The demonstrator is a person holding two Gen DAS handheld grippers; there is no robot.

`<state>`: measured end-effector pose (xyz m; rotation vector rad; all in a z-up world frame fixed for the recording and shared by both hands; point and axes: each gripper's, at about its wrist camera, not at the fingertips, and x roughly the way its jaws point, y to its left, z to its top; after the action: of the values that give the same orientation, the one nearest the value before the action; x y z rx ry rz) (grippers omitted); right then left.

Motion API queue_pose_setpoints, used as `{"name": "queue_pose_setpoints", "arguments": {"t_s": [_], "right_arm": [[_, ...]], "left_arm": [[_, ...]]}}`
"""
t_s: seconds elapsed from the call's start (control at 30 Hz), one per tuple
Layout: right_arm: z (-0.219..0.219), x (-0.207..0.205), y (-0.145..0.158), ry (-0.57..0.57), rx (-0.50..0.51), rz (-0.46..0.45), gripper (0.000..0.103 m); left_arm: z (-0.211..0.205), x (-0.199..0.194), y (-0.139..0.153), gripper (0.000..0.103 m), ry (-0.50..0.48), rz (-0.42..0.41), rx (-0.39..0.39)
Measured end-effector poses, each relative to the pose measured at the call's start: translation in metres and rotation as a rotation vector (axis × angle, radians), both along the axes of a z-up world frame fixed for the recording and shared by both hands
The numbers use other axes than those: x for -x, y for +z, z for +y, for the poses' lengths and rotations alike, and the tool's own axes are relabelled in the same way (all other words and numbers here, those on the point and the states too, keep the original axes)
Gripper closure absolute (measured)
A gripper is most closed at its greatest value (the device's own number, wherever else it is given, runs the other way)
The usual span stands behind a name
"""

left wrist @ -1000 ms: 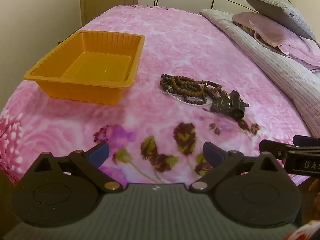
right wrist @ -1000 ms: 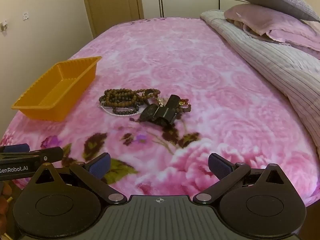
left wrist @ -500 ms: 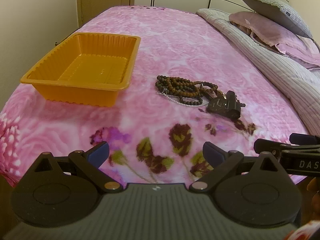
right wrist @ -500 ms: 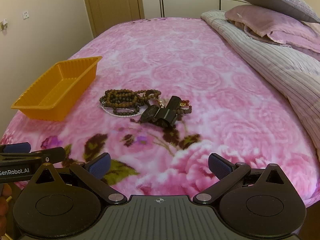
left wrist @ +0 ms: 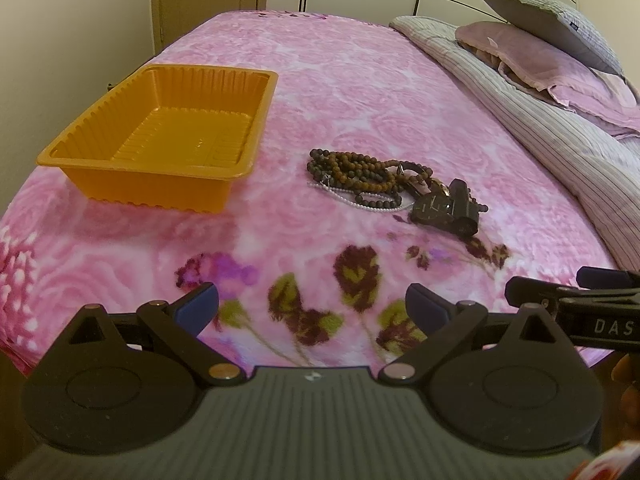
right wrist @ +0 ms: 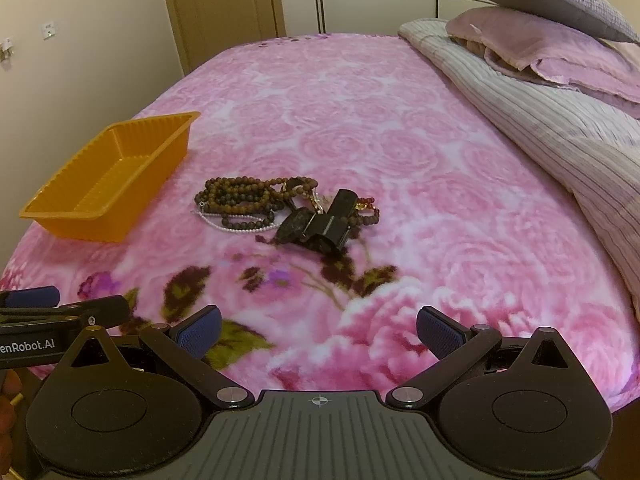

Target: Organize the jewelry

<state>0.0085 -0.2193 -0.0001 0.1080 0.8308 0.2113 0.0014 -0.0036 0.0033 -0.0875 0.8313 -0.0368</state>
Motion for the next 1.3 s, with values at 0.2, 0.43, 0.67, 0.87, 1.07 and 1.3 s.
{"name": "queue_pose_setpoints", "arguments": {"t_s": [0.2,0.43,0.67,0.87,1.07,1.3], "right_arm": [[-0.0008,0.0004,-0.0009,-0.001,0.0,0.0,0.0],[-0.0008,0.0004,-0.0015,-0.003,0.003,0.002,0.0],[-0.0009,0.0001,-0.0029,-0.005,0.003,0.008,0.0],[-0.0011,-0.0001,-0.0042,-0.006,0.003,0.009,0.0],[-0.0011,-0.0006,-0.005,-0.005,0.005,0.011,0.0],[-0.0012,-0.0008,-0.0046,-0.006,0.004,0.012,0.0]], "left_arm": [[-0.0022,0.0015,-0.0021,0.003,-0.005,0.001,0.002],[-0.0021,0.0019,-0.0028,0.003,-0.006,0.002,0.003],[-0.0015,0.0013,-0.0037,0.003,-0.006,0.004,0.004],[-0.0012,0.0012,-0.0042,0.003,-0.007,0.005,0.006],[-0.0015,0.0011,-0.0038,0.003,-0.006,0.003,0.006],[-0.0018,0.0013,-0.004,0.003,-0.008,0.004,0.008]]}}
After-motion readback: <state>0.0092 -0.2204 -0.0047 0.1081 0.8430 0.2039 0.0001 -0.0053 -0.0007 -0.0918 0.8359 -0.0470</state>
